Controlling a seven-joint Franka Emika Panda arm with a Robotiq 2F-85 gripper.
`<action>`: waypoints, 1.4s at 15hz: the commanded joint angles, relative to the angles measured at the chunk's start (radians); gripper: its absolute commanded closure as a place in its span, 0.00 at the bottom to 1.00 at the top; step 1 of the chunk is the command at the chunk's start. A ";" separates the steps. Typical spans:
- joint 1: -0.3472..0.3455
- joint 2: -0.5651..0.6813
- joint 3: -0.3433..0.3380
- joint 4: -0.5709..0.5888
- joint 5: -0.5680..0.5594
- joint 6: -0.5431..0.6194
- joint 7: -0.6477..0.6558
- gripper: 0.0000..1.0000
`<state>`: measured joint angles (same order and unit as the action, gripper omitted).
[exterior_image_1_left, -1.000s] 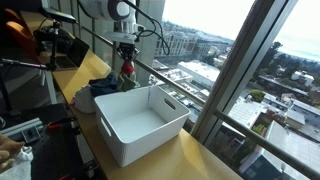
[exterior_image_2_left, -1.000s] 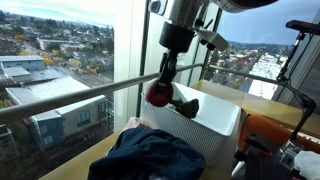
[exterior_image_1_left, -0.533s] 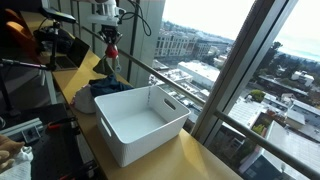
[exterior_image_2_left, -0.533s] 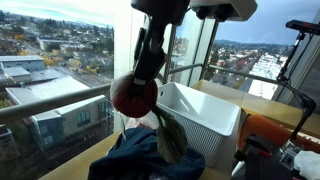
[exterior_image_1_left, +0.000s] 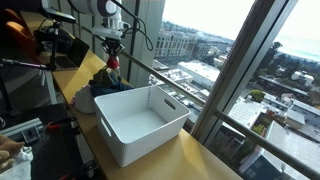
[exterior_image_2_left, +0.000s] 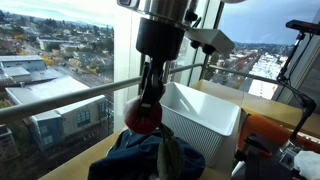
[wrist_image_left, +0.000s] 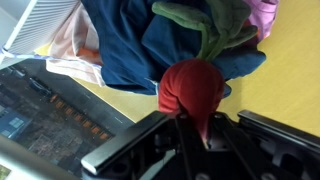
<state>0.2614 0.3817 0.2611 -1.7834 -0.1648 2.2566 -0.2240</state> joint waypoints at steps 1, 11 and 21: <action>-0.030 0.070 -0.016 0.017 0.041 0.005 -0.026 0.97; -0.110 0.231 -0.028 0.049 0.103 -0.027 -0.056 0.60; -0.156 0.072 -0.022 0.127 0.174 -0.136 -0.147 0.00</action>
<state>0.1258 0.5091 0.2354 -1.6874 -0.0320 2.1876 -0.3218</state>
